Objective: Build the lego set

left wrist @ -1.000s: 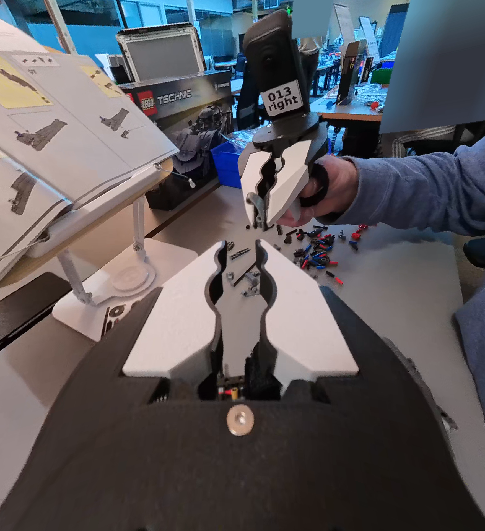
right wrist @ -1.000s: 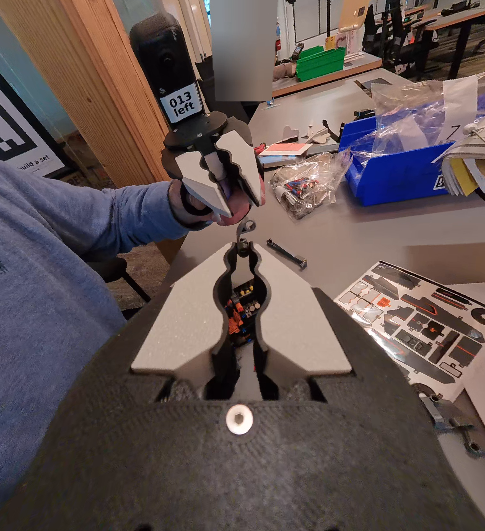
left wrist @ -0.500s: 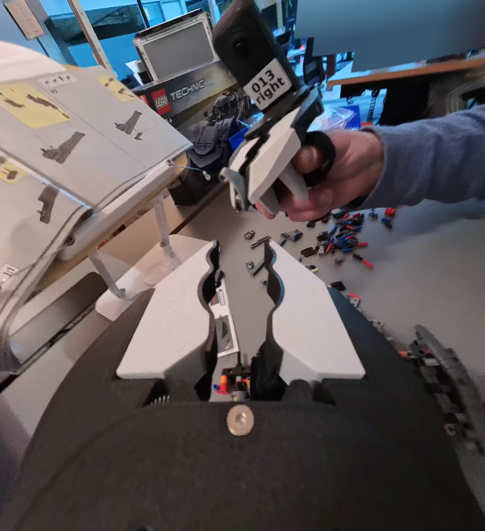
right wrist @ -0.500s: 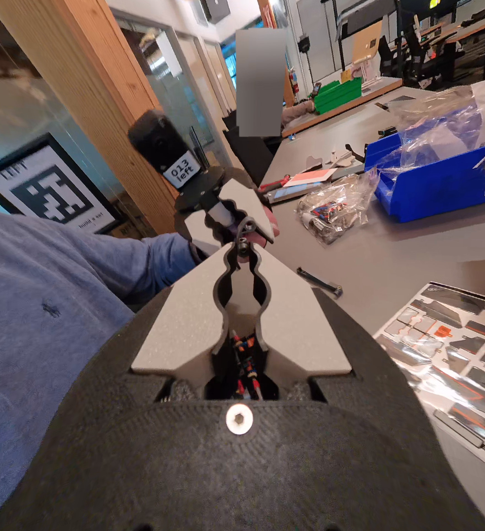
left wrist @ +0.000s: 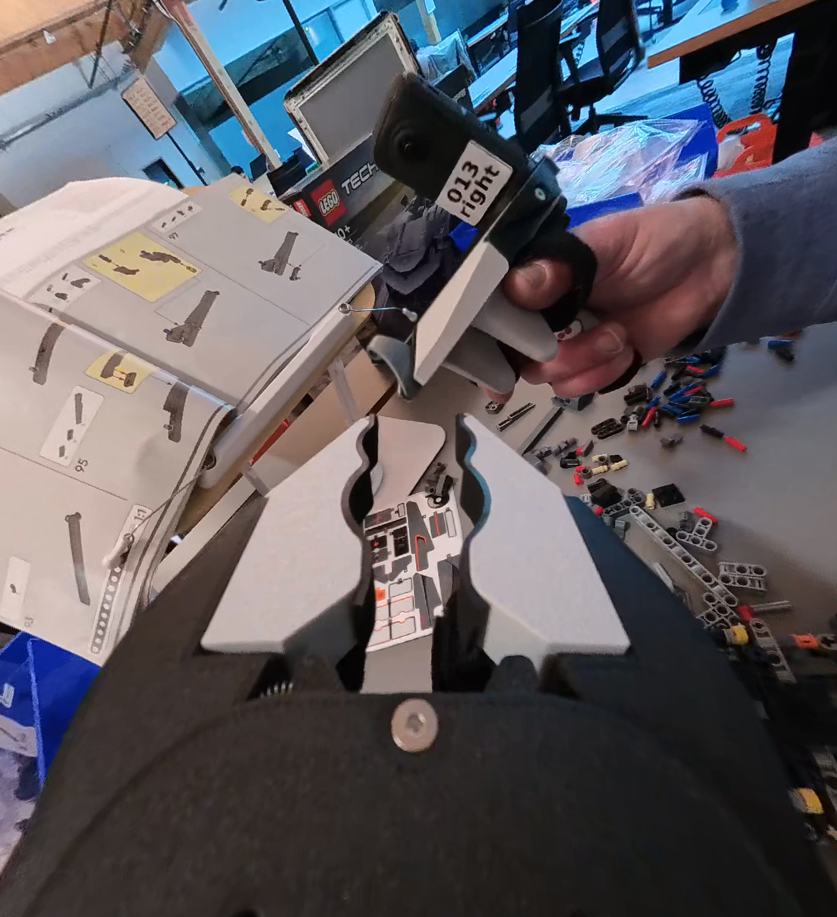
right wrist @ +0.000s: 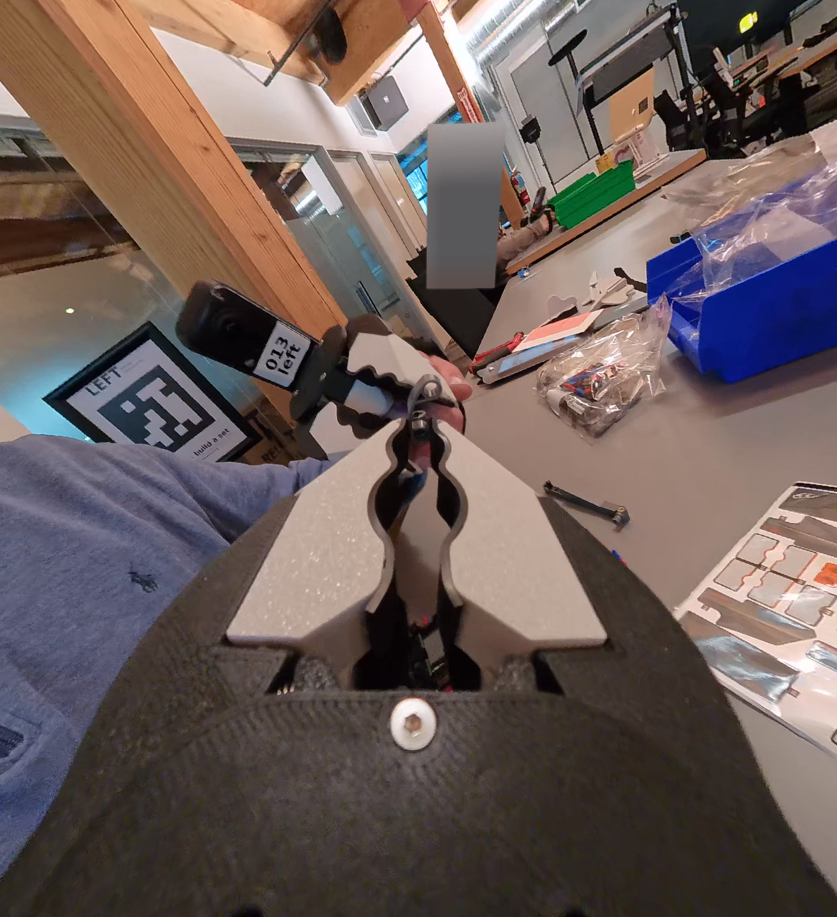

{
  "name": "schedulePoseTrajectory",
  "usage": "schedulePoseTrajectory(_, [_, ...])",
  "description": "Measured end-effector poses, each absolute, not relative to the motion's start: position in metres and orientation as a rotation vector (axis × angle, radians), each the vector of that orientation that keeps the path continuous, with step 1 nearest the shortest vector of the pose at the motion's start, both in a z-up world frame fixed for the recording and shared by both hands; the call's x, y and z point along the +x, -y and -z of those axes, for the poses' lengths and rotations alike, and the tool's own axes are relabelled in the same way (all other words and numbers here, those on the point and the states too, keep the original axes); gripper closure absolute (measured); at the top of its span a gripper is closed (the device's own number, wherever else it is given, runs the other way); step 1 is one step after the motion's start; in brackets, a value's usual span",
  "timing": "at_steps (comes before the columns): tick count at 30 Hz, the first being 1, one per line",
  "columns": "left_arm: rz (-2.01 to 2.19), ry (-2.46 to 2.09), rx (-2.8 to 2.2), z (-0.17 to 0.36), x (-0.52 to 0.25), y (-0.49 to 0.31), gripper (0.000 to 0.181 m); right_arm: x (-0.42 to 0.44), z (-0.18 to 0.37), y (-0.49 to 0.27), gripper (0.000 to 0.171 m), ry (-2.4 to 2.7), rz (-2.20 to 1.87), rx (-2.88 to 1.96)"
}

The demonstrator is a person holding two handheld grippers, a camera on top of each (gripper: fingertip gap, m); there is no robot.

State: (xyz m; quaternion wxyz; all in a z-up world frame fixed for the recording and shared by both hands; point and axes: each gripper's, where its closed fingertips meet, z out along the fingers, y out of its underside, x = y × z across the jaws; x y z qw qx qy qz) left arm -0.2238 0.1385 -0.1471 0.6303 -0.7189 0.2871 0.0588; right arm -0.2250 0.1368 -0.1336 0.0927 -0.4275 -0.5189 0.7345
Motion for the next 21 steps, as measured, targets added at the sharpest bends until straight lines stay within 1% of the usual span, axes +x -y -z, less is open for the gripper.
schedulePoseTrajectory(6, [0.009, -0.685, -1.649, 0.143, -0.216, -0.133, 0.154, -0.224, 0.144, -0.131, 0.166, 1.656, -1.978, -1.225])
schedulePoseTrajectory(11, [0.269, -0.616, -1.644, 0.131, -0.217, -0.128, 0.158, -0.226, 0.153, -0.127, 0.166, 1.757, -1.616, -1.125])
schedulePoseTrajectory(15, [0.347, -0.595, -1.652, 0.133, -0.216, -0.131, 0.159, -0.229, 0.155, -0.126, 0.166, 1.788, -1.364, -1.036])
schedulePoseTrajectory(21, [0.327, -0.619, -1.666, 0.14, -0.215, -0.132, 0.175, -0.231, 0.164, -0.118, 0.165, 1.848, -1.18, -0.97])
